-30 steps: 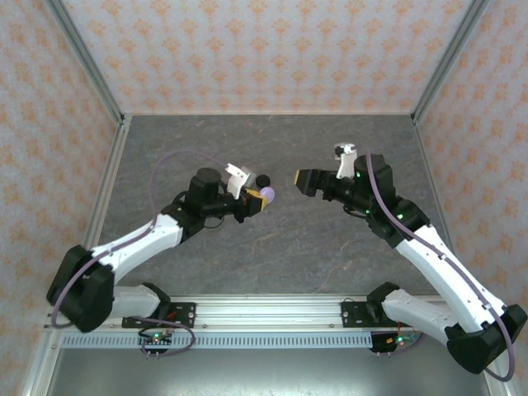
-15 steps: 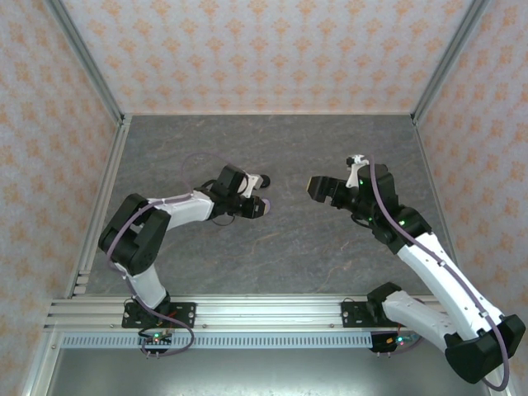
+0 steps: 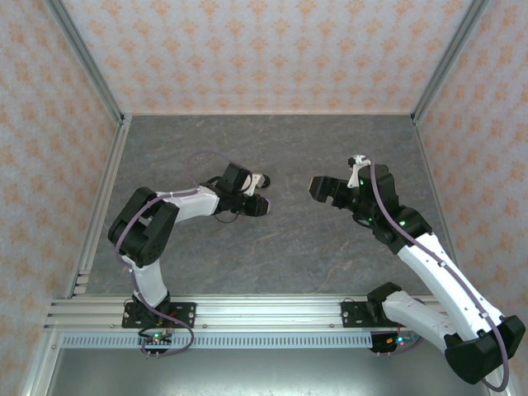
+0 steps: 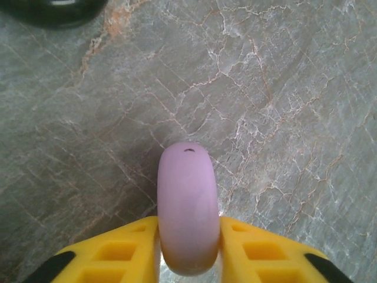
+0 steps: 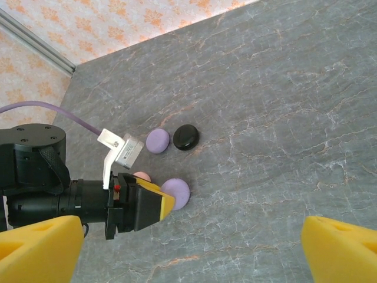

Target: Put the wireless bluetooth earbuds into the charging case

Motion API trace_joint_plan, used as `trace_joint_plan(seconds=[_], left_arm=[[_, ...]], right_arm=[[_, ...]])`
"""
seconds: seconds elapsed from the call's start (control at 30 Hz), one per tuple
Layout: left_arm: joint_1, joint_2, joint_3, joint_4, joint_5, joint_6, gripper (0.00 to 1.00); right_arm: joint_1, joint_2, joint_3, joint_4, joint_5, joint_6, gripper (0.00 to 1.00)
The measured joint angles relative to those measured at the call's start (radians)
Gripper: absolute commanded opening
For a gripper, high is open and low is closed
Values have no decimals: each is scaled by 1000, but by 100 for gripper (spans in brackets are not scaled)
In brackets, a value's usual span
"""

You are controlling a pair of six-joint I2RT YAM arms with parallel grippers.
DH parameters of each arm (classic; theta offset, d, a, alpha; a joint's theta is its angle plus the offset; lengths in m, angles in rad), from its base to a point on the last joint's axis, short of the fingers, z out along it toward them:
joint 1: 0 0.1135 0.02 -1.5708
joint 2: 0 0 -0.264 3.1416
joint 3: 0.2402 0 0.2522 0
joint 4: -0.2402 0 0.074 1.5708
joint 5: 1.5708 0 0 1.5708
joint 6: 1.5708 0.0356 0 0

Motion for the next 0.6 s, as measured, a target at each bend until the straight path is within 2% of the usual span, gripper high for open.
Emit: trace_joint_plan(seconds=[0.13, 0.33, 0.43, 0.6], left_arm=[[5, 1, 24, -40, -24, 18, 48], [17, -27, 33, -101, -72, 43, 58], [23, -91, 33, -134, -97, 55, 60], [41, -280, 33, -164, -155, 78, 65]], right_arm=[[0, 0, 1, -16, 5, -14, 98], [-8, 2, 26, -60, 42, -53, 99], [-16, 2, 46, -70, 73, -76, 99], [-26, 2, 57, -71, 179, -136, 99]])
